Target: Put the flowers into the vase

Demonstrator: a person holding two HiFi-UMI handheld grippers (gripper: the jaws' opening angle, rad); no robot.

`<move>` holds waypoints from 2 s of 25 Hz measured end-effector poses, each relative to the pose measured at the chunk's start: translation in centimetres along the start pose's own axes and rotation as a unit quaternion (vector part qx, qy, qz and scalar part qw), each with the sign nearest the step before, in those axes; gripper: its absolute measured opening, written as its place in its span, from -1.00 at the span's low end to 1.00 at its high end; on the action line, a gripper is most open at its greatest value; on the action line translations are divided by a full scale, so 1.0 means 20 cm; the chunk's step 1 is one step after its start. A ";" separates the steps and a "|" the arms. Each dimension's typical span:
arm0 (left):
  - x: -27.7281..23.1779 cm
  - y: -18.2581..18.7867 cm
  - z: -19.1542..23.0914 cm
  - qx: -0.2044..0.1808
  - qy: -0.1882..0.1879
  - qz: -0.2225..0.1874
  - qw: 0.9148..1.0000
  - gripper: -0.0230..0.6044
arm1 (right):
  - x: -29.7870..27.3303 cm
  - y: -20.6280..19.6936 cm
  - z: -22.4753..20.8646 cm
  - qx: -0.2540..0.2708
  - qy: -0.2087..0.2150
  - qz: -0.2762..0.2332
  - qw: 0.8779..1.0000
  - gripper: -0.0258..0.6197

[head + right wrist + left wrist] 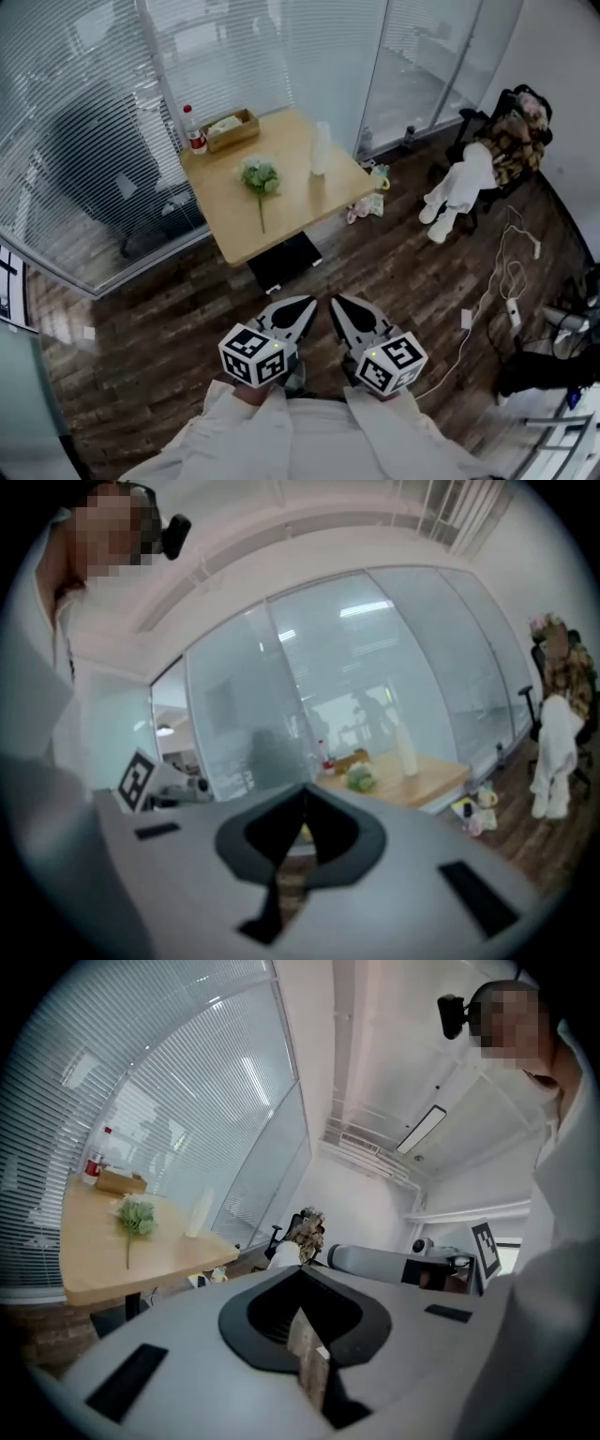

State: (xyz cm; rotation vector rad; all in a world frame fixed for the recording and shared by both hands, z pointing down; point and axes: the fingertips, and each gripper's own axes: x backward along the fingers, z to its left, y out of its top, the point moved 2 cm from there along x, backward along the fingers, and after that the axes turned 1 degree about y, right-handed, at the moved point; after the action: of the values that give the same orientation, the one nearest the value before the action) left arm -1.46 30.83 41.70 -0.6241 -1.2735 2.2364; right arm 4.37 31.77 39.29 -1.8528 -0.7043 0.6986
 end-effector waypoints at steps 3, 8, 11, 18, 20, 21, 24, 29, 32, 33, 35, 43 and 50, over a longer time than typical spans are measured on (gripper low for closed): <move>-0.07 0.10 0.12 -0.006 -0.008 -0.004 1.000 -0.90 | -0.15 0.07 -0.05 0.008 -0.002 -0.006 1.000 -0.88; -0.17 0.21 0.31 -0.004 -0.028 0.001 1.000 -0.90 | -0.36 0.14 -0.15 0.008 -0.017 -0.012 1.000 -0.88; -0.20 0.22 0.35 0.002 -0.039 0.006 0.999 -0.90 | -0.40 0.14 -0.17 0.003 -0.026 -0.007 1.000 -0.88; -0.28 0.19 0.42 0.012 -0.058 0.033 0.998 -0.90 | -0.53 0.11 -0.23 -0.021 -0.024 0.013 0.999 -0.88; -0.29 0.20 0.46 0.020 -0.055 0.036 0.998 -0.90 | -0.56 0.11 -0.25 -0.022 -0.023 0.019 0.999 -0.88; -0.30 0.20 0.47 0.021 -0.054 0.037 0.998 -0.90 | -0.58 0.12 -0.26 -0.023 -0.021 0.021 0.999 -0.88; -0.33 0.24 0.49 0.012 -0.056 0.036 0.998 -0.90 | -0.64 0.13 -0.30 -0.026 -0.010 0.024 0.999 -0.88; -0.42 0.30 0.65 0.010 -0.033 0.033 0.999 -0.90 | -0.78 0.20 -0.41 -0.028 0.000 0.014 0.999 -0.88; -0.48 0.37 0.77 0.015 -0.009 0.023 1.000 -0.90 | -0.88 0.26 -0.51 -0.027 0.006 0.013 1.000 -0.88; -0.51 0.39 0.81 0.016 -0.001 0.019 1.000 -0.90 | -0.92 0.28 -0.54 -0.025 0.008 0.014 1.000 -0.88; -0.58 0.45 0.88 0.019 0.011 0.013 1.000 -0.90 | -0.98 0.31 -0.61 -0.021 0.012 0.015 1.000 -0.88; -0.92 0.70 1.13 0.014 0.048 -0.005 0.999 -0.90 | -1.22 0.52 -0.96 -0.007 0.025 0.033 0.999 -0.88; -1.15 0.81 1.29 0.022 0.077 -0.011 0.997 -0.90 | -1.39 0.59 -1.20 -0.012 0.055 0.053 0.997 -0.88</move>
State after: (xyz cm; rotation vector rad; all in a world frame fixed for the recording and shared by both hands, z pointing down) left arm -2.08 -7.34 42.82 -0.7473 -1.1450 2.1472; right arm 5.35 -6.76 40.78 -1.9469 -0.5477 0.6527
